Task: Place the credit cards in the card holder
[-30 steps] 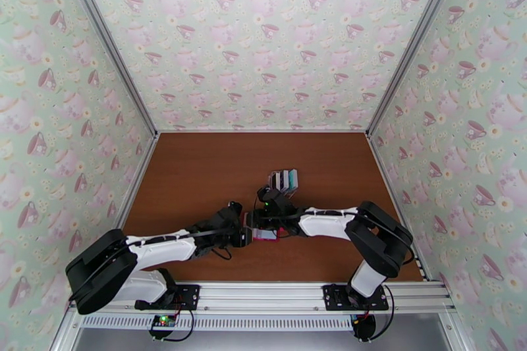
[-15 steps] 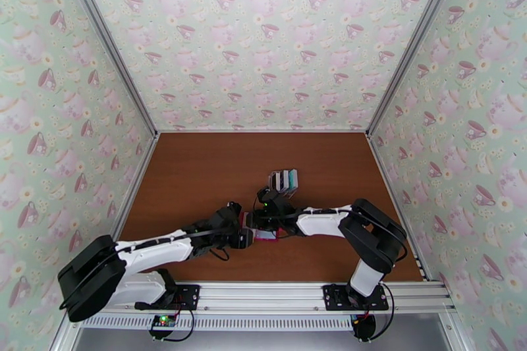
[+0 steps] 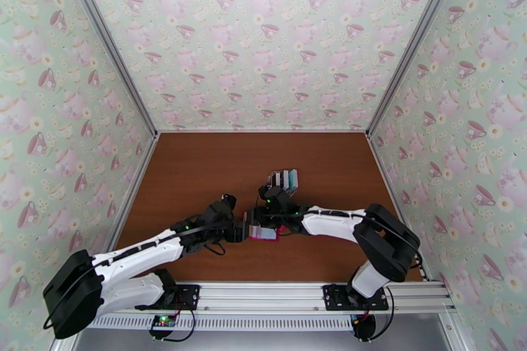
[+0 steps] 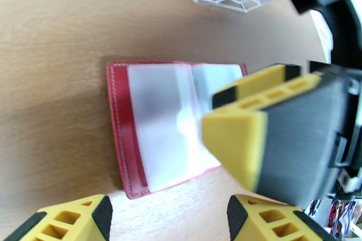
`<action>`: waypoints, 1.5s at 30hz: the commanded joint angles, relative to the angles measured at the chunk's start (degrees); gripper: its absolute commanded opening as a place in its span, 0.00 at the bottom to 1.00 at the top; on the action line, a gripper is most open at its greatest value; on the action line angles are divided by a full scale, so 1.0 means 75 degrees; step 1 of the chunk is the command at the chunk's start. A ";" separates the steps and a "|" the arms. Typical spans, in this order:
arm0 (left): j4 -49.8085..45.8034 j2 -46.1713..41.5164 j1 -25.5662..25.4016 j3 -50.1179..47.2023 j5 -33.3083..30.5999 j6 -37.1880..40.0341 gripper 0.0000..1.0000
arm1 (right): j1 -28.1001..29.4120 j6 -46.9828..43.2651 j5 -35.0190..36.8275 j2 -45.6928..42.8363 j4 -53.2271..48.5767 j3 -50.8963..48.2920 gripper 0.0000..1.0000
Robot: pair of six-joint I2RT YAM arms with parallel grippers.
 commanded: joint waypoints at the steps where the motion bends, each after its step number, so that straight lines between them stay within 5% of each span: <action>1: 0.0071 0.0278 0.0161 0.0361 -0.0171 0.0309 0.72 | 0.0021 -0.0523 0.0612 -0.0387 -0.1185 0.0429 0.55; 15: 0.1012 0.2026 0.0864 0.1900 0.0618 0.0788 0.59 | -0.0547 -0.1594 0.3192 -0.1184 -0.3836 0.1504 0.52; 29: 0.2056 0.4479 0.1008 0.3821 0.1784 0.0607 0.59 | -0.1876 -0.2318 0.3450 -0.1407 -0.4469 0.2082 0.54; 45: 0.3301 0.6049 0.1264 0.4205 0.2545 0.0324 0.60 | -0.2566 -0.2604 0.3286 -0.1135 -0.4556 0.2319 0.55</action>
